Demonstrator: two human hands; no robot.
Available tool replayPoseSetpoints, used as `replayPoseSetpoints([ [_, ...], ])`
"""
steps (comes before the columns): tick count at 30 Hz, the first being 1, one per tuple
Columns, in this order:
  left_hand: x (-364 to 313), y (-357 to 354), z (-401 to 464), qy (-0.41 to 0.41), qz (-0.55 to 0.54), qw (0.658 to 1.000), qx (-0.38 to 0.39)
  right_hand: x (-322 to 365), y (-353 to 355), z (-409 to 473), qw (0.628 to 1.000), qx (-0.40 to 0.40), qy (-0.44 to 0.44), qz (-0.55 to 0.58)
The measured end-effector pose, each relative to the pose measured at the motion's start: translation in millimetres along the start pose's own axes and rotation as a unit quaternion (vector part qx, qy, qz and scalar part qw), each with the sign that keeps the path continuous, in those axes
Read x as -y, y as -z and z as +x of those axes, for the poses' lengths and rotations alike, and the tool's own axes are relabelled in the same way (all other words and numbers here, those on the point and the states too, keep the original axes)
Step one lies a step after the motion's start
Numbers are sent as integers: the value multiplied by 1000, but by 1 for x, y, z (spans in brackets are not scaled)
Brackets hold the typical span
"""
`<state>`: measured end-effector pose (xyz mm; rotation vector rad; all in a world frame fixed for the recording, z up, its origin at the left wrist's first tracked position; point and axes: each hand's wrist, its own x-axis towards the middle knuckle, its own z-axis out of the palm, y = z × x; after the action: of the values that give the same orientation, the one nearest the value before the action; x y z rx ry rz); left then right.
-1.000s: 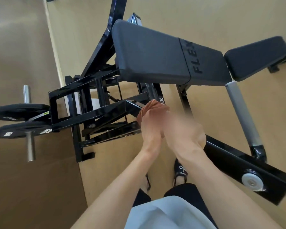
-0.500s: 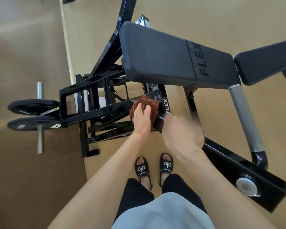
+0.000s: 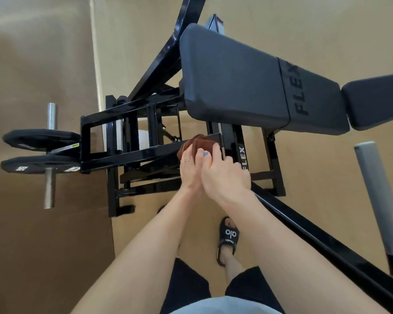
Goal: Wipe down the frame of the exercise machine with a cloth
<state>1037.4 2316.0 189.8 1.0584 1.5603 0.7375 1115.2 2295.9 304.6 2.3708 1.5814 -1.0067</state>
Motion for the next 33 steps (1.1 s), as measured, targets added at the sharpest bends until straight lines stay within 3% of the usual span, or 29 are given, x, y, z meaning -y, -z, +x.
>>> replayPoseSetpoints([
  [4,15,21,44,78,-2,997,12,20,-22,36,996,-7,7,-92],
  [8,37,56,89,229,-22,973,28,23,-34,33,971,2,42,-235],
  [12,43,61,97,294,-72,951,-55,24,-42,42,972,-66,5,-225],
  [15,20,45,75,292,-83,948,-98,26,-45,45,972,-83,2,-220],
  [19,-7,16,28,144,2,989,-39,25,-42,43,973,-50,0,-224],
  [23,-1,20,48,212,-65,972,-73,23,-45,47,976,-87,-3,-201],
  [33,39,58,97,353,-29,932,-81,15,-47,50,974,-94,16,-203],
])
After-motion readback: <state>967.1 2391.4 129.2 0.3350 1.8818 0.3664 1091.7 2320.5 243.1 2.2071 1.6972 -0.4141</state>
